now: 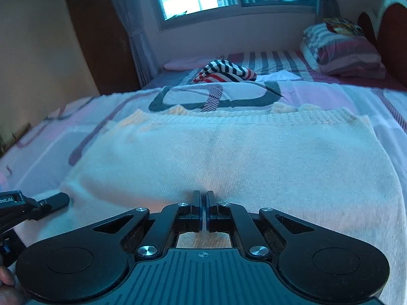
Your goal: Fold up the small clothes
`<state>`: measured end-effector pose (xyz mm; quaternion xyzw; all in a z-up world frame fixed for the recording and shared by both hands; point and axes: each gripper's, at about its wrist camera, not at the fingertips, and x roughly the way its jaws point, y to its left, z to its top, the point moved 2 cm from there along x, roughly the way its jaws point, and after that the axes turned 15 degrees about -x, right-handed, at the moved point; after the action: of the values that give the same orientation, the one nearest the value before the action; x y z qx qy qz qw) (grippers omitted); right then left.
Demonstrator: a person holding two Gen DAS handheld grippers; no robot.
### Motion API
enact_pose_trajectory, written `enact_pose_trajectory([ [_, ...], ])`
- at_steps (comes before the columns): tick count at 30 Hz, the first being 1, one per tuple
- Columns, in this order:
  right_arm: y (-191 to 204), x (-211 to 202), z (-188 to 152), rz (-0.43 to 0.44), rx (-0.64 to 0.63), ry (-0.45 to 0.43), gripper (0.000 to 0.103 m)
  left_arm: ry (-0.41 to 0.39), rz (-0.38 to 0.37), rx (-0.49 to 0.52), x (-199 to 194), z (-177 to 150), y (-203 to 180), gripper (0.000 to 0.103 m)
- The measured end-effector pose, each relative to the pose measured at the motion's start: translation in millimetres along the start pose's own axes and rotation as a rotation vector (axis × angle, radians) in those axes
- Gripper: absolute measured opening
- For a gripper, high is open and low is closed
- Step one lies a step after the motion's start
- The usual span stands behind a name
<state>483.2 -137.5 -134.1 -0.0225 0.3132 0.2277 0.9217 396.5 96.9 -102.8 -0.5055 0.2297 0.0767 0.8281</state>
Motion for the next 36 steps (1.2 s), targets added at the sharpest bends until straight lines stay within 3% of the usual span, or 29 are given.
enact_pose_trajectory([
  [6,-58.3,-53.7,-4.8,-0.075,0.23,-0.123,0.002,0.078,-0.101,0.344,-3.3,-31.7,-93.2,0.006],
  [10,-102.7,-93.0,-11.4,-0.131,0.336,-0.186,0.002,0.181,-0.154,0.538,5.7,-79.9,-144.1,0.006],
  [15,-145.2,-138.2,-23.8,-0.2,0.404,-0.214,0.002,0.311,-0.187,0.685,23.1,-152.7,-170.0,0.006],
  [17,-154.5,-150.2,-30.5,-0.206,0.42,-0.208,0.002,0.427,-0.143,0.731,41.1,-185.7,-169.5,0.01],
  [19,-162.1,-158.4,-36.5,-0.182,0.435,-0.2,0.002,0.535,-0.087,0.75,51.5,-208.7,-162.9,0.031],
  [21,-165.3,-164.9,-37.8,-0.159,0.438,-0.212,0.006,0.538,-0.141,0.749,38.1,-206.1,-160.4,0.041],
  [24,-163.3,-168.5,-32.5,-0.122,0.427,-0.245,0.059,0.439,-0.222,0.691,14.1,-169.3,-153.7,0.067],
  [28,-151.2,-151.7,-23.2,-0.009,0.416,-0.246,0.059,0.248,-0.153,0.666,21.9,-115.4,-143.0,0.066],
  [32,-136.7,-120.1,-16.2,0.039,0.373,-0.173,0.059,0.27,-0.041,0.603,59.4,-87.8,-120.7,0.062],
  [36,-133.6,-96.7,-24.3,0.047,0.376,-0.096,0.058,0.322,0.035,0.623,78.8,-91.6,-102.1,0.056],
])
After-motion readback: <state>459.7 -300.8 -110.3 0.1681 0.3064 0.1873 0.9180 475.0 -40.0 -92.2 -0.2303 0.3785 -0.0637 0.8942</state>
